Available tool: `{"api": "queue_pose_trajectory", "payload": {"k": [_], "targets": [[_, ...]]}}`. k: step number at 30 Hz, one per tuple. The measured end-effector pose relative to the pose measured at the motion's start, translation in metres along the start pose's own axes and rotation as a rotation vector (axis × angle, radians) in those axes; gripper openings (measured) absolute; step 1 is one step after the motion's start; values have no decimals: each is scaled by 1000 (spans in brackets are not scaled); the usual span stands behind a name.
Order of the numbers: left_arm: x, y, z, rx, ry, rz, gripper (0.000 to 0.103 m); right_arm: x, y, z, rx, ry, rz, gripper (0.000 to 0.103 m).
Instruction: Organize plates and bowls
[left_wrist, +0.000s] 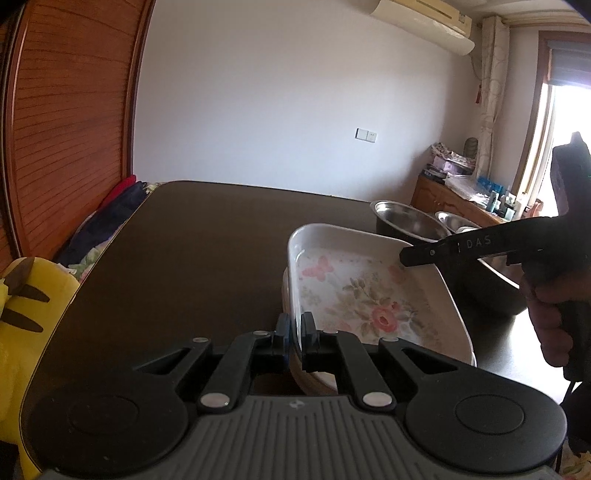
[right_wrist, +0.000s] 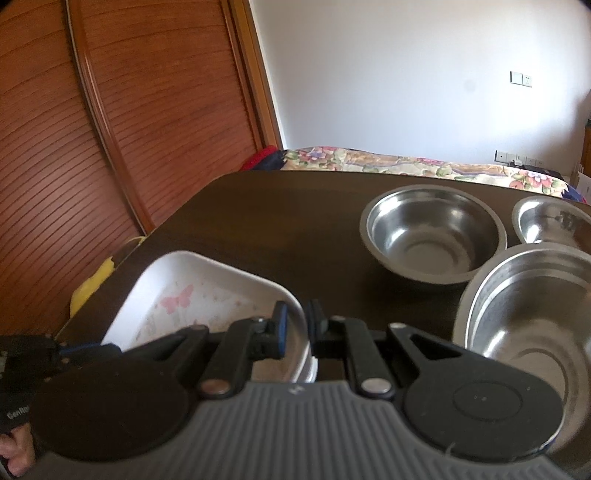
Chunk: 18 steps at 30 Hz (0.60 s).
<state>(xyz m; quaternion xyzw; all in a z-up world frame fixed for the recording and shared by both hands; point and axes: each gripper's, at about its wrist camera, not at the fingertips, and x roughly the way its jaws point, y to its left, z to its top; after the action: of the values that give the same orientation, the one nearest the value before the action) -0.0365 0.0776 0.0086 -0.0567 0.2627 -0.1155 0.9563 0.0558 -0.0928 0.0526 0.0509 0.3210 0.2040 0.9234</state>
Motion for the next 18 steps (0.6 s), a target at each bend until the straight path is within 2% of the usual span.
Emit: {"api": "queue_pose_trajectory", "payload": {"k": [14,18], "targets": [[3,-3,-1,6,-8,6,28,5,7,-8,-36,-16,-36,14],[2,-5,2,21,-21,17,28,1,8,-10,-42,-45,-43,15]]}}
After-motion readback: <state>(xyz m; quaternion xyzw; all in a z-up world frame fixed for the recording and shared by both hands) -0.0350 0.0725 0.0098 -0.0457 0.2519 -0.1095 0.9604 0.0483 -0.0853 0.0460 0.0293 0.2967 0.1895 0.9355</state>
